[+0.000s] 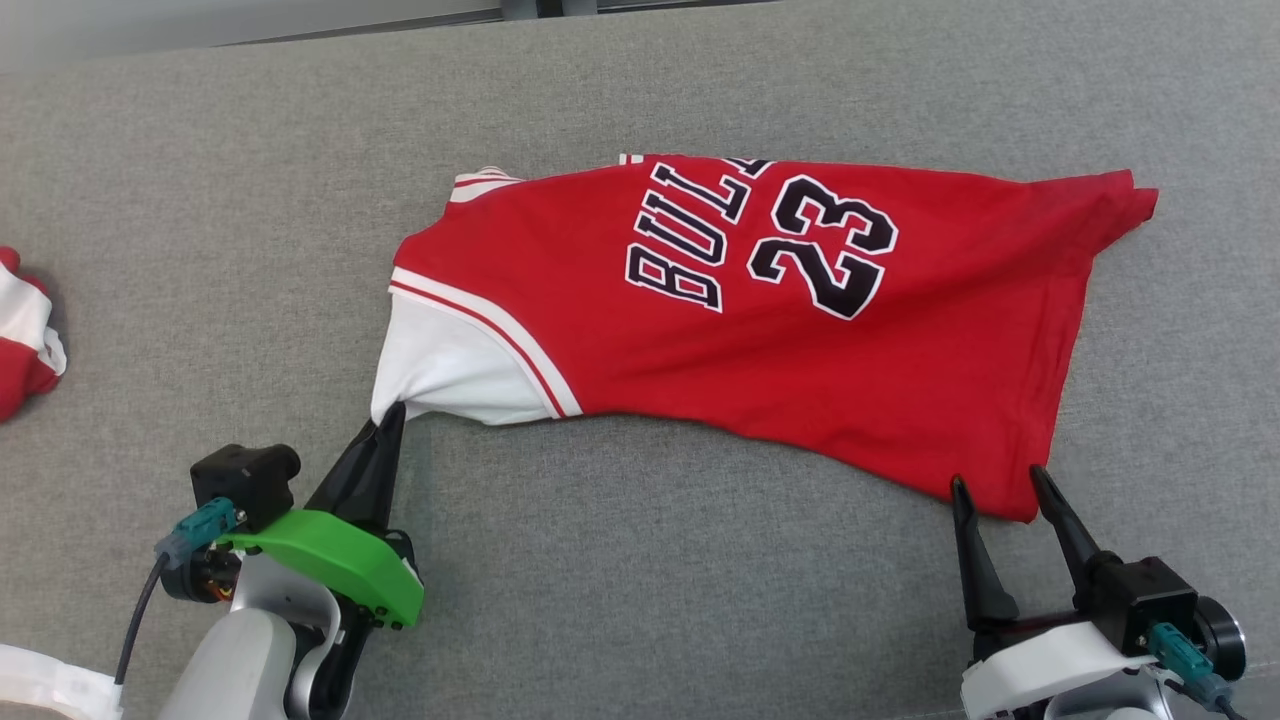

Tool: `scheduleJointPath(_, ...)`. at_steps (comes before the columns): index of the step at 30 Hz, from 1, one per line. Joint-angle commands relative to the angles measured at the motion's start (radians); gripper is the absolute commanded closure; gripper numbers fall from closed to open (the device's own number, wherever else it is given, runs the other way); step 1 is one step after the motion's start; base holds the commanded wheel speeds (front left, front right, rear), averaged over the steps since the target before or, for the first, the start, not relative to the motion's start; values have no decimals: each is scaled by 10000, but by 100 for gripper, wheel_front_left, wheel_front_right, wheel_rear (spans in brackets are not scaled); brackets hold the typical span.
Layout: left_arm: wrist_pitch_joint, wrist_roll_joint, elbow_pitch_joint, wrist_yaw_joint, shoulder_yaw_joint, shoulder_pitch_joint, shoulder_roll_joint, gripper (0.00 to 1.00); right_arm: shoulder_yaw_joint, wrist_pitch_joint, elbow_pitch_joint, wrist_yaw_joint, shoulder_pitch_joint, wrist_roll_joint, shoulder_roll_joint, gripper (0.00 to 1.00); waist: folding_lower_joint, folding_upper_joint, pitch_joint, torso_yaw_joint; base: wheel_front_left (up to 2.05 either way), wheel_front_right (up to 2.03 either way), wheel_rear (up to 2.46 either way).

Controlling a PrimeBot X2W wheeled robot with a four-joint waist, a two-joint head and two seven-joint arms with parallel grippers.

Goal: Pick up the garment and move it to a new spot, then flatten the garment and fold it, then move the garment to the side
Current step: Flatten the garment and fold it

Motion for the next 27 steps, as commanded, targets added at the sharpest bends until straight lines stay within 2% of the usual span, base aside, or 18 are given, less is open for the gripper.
scheduleJointPath(1, 63, -48, -147, 101, 58, 165, 120, 100, -38, -1, 105, -18, 142, -122, -13, 0, 0, -1, 29, -42, 0, 0, 0)
scheduleJointPath(7, 244, -9, -615, 318, 85, 283, 250, 100, -156, -1, 624, -18, 167, -523, -13, 0, 0, -1, 106, -123, 0, 0, 0)
scheduleJointPath(18, 366, -66, -846, 412, -20, 286, 314, 100, -392, -1, 1324, -18, -52, -850, -13, 0, 0, -1, 100, -15, 0, 0, 0)
scheduleJointPath(19, 368, -66, -852, 418, -31, 284, 313, 100, -334, -1, 1375, -18, -62, -850, -12, 3, 0, -1, 100, -9, 0, 0, 0)
scheduleJointPath(20, 367, -68, -854, 423, -34, 283, 313, 100, -288, -1, 1446, -18, -69, -801, -10, 63, 0, -1, 98, -7, 0, 0, 0)
scheduleJointPath(21, 368, -78, -851, 428, -42, 281, 314, 100, -248, -1, 1569, -18, -84, -665, -15, 100, 0, -1, 94, -8, 0, 0, 0)
scheduleJointPath(27, 231, -85, -877, 373, -47, 113, 378, 100, 143, -1, 1642, -18, -200, -646, -20, 100, 0, -1, -8, -84, 0, 0, 0)
